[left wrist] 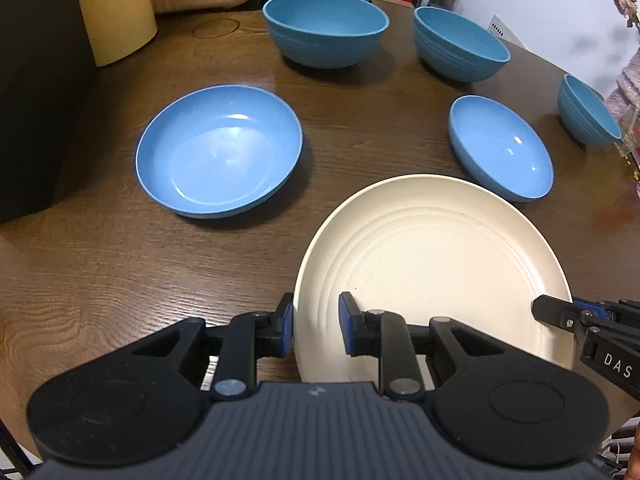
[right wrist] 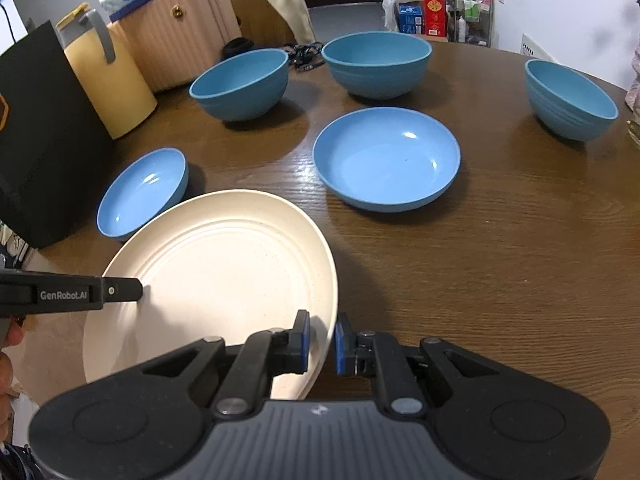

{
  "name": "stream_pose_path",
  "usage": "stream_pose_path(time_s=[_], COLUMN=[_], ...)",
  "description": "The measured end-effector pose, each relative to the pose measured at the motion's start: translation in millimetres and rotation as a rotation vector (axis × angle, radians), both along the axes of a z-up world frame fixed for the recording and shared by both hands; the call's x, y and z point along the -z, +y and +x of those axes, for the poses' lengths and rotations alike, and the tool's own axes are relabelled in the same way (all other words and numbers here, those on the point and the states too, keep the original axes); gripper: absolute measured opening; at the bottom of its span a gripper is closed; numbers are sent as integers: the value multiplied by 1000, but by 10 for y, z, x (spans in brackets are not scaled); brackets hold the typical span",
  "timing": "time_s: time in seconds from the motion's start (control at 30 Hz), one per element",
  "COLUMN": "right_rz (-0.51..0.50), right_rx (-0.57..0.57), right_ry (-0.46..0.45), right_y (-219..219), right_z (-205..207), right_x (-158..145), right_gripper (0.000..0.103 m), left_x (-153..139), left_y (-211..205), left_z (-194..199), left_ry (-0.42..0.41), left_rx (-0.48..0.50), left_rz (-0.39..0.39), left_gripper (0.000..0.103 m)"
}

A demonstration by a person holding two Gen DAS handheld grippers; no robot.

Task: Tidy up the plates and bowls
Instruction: 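Lift and carry the cream plate with both grippers toward the blue plates, then lower the cream plate onto the table and open both grippers, then withdraw both grippers and move them toward the shallow blue plate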

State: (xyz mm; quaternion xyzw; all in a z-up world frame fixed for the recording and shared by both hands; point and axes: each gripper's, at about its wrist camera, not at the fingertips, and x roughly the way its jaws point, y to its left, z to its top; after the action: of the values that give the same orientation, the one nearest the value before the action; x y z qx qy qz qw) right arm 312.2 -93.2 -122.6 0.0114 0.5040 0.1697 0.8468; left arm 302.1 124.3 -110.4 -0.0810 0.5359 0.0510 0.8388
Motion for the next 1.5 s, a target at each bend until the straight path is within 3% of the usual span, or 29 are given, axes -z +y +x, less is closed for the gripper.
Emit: stream_pose_path(time_s=[0.47, 1.07, 1.1, 1.27, 1.33, 1.4, 1.43, 1.5], right_rz=[1, -76, -75, -38, -37, -33, -33, -42], right_rx=[4, -32, -26, 13, 19, 24, 28, 41], right_ry=[37, 18, 29, 67, 56, 44, 38, 33], right_y=[118, 204, 196, 106, 69, 31, 13, -15], right_z=[173, 223, 233, 214, 161, 100, 66, 7], right_x=[261, 359, 356, 293, 228, 159, 122, 58], right_gripper=[12, 18, 20, 68, 79, 88, 92, 94], left_x=[253, 307, 296, 177, 94, 3, -37, -121], left_y=[57, -38, -25, 29, 69, 105, 122, 139], left_z=[57, 125, 122, 32, -28, -91, -114, -159], left_ry=[0, 6, 6, -24, -47, -74, -82, -94], left_rx=[-17, 33, 32, 26, 19, 8, 3, -9], left_rz=[11, 55, 48, 47, 42, 39, 40, 46], left_gripper=[23, 26, 30, 57, 73, 96, 102, 103])
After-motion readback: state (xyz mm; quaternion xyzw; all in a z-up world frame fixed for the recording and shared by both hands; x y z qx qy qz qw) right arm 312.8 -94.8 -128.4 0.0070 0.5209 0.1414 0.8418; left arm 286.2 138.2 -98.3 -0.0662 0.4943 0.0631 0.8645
